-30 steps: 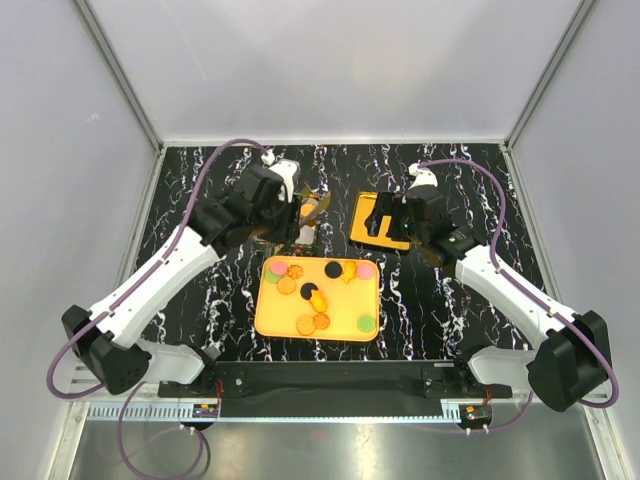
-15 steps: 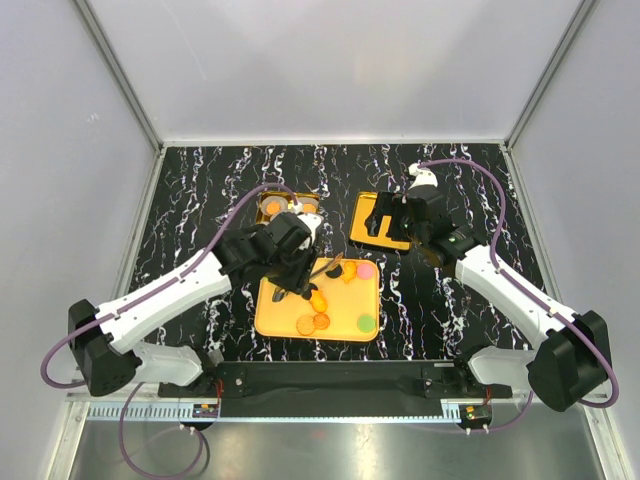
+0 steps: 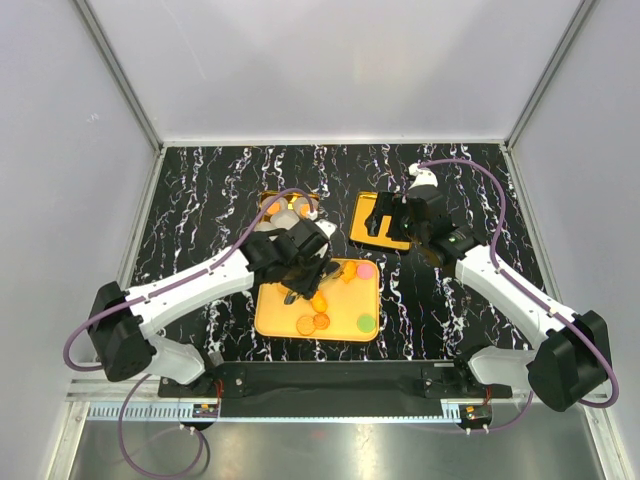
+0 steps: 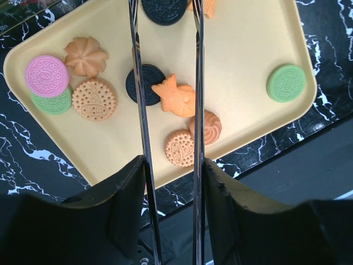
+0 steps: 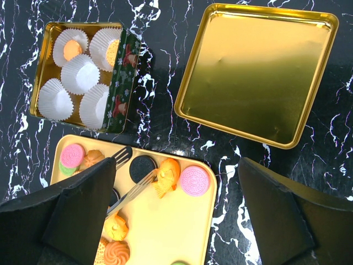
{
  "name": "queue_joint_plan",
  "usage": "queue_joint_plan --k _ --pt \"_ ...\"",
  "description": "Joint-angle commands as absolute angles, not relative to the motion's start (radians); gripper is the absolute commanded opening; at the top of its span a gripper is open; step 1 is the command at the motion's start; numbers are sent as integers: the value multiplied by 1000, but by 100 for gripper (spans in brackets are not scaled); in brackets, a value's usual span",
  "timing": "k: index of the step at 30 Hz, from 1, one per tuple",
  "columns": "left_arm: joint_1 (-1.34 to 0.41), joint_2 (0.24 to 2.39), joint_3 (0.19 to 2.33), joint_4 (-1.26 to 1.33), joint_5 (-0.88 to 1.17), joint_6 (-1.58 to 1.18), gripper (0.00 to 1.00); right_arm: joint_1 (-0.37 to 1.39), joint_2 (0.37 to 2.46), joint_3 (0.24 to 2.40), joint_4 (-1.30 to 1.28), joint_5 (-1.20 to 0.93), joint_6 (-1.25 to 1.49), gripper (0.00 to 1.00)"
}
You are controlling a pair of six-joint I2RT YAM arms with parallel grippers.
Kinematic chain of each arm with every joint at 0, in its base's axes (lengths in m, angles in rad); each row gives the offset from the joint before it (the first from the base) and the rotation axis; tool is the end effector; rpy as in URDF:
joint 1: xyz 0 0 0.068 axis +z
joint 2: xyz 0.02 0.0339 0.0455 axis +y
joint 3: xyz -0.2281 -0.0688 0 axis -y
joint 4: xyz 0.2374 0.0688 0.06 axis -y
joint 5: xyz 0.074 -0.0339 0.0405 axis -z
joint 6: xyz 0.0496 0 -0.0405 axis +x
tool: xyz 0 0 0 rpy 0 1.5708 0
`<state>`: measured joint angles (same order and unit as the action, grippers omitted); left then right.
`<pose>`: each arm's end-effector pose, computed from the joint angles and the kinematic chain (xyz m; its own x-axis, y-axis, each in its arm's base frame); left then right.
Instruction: Pack the cookies
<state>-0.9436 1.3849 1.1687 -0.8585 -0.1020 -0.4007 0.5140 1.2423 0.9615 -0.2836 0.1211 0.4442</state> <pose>0.1692 -0.2248 0.2369 -0.7783 0.4126 -0.4732 0.5142 0.8515 -0.1032 0.2601 0.1400 0.2553 -0.5921 0.1556 -0.7907 -0.1603 0.9389 0.3047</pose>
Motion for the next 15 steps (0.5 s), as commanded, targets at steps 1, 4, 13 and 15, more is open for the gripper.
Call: queue_joint_plan --k 1,4,13,15 --pt "-950 1393 1166 -807 -146 -403 47 514 1243 999 -262 140 433 100" --pt "-950 1404 1161 -802 -149 -402 47 515 1246 999 -261 138 433 100" --pt "-950 1416 1154 -791 -123 -390 47 515 1249 999 -264 140 433 100" --pt "-950 1417 1152 -798 -130 -390 47 515 1247 999 -264 141 431 100"
